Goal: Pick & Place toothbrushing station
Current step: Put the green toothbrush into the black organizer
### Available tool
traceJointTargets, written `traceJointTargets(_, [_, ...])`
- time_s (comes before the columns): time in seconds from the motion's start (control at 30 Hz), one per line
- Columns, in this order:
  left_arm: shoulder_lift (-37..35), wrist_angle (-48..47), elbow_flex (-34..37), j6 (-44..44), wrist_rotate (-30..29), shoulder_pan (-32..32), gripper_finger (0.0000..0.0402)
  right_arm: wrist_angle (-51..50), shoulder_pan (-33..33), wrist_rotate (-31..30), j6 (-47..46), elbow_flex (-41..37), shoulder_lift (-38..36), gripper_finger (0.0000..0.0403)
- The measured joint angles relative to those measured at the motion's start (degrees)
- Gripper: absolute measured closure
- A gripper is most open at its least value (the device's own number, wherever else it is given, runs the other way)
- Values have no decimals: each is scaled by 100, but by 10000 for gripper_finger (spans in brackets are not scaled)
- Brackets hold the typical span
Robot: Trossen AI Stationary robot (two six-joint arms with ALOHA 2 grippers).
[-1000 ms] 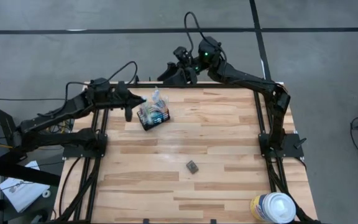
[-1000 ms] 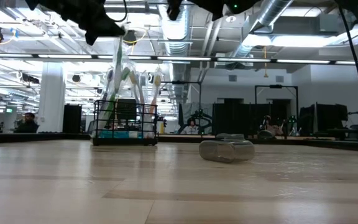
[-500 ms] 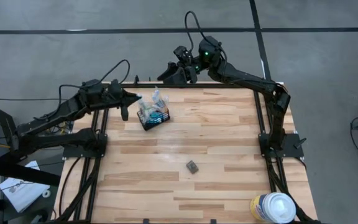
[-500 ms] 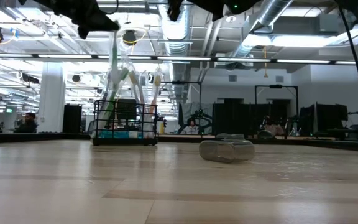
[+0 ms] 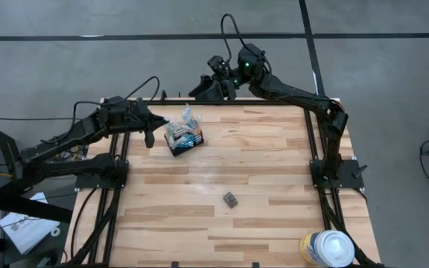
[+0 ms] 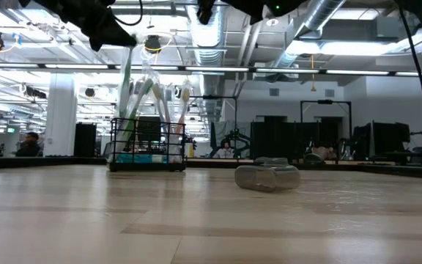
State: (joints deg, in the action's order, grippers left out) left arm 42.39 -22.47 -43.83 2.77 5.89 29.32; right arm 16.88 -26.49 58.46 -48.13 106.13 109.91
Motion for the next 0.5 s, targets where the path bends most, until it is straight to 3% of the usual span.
traceJointTargets(0.23, [-11, 78, 421, 89, -38, 0, 395, 0, 66, 0, 1, 0, 2, 138])
traceJointTargets(0.5, [-79, 1109, 1022, 50, -52, 0, 395, -7, 113, -6, -98, 0, 2, 138])
